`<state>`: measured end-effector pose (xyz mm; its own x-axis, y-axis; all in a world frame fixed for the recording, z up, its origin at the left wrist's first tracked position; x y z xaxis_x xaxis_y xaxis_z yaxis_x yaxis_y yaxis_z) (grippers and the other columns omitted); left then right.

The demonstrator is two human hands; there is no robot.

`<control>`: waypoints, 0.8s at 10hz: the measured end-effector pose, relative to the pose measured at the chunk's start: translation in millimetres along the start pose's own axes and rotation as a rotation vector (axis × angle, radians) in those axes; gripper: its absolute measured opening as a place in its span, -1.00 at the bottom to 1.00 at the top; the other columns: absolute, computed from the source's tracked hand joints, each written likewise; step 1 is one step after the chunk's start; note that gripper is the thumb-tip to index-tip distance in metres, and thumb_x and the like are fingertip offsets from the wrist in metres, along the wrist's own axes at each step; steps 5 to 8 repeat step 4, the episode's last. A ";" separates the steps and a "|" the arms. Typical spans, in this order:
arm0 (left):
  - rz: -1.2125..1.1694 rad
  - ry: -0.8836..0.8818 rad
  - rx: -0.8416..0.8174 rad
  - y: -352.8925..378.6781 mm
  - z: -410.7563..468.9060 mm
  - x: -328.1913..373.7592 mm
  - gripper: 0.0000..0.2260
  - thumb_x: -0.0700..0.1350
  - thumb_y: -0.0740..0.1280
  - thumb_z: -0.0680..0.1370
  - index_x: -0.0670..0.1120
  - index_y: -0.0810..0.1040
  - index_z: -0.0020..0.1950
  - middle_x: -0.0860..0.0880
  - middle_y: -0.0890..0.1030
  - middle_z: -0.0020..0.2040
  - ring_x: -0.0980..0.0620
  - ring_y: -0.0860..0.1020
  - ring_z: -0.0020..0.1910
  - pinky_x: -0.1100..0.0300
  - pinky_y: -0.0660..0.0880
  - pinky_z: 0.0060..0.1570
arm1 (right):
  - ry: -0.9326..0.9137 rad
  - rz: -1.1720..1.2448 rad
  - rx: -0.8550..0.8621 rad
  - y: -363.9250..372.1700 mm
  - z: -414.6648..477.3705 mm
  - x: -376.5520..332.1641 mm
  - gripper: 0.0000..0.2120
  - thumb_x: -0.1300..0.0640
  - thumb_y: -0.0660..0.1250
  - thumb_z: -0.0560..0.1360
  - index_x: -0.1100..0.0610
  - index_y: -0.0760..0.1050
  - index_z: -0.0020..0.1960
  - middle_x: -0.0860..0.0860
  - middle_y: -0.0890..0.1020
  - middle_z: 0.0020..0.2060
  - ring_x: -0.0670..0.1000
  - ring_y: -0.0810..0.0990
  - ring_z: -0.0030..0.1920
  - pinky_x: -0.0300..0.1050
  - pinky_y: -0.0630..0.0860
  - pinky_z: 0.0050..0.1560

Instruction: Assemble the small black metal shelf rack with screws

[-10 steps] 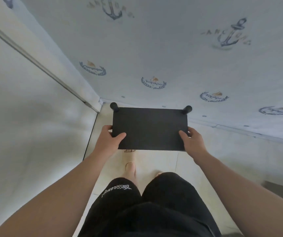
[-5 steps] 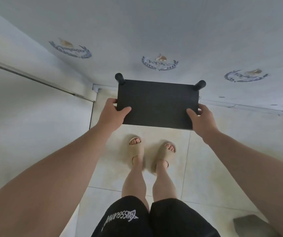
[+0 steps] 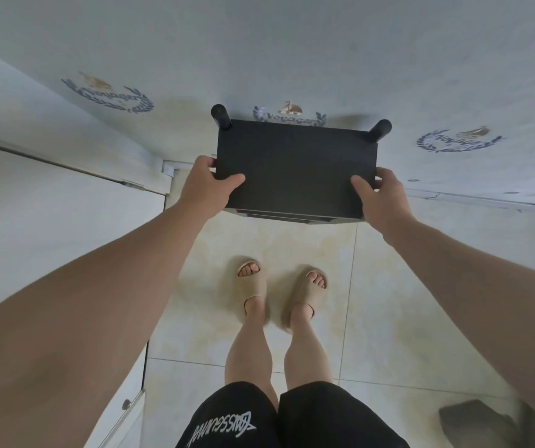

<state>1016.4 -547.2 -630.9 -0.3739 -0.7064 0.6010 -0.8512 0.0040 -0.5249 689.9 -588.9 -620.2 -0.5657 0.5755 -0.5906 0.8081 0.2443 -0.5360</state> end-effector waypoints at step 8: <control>0.420 0.192 0.017 -21.3 -81.7 41.2 -0.37 0.24 0.24 0.59 0.00 0.19 0.58 -0.07 0.26 0.57 -0.20 0.19 0.53 -0.21 0.27 0.41 | -0.111 -0.309 -0.041 -12.7 -79.0 -32.9 -0.41 -0.10 0.17 0.65 0.02 0.12 0.62 0.03 0.33 0.52 0.15 0.36 0.44 0.18 0.34 0.43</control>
Point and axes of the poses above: each hand's wrist, its own z-axis towards the middle knuckle, its own y-axis out of the palm, x = y × z, the point moved 4 cm from there along z, towards the middle knuckle
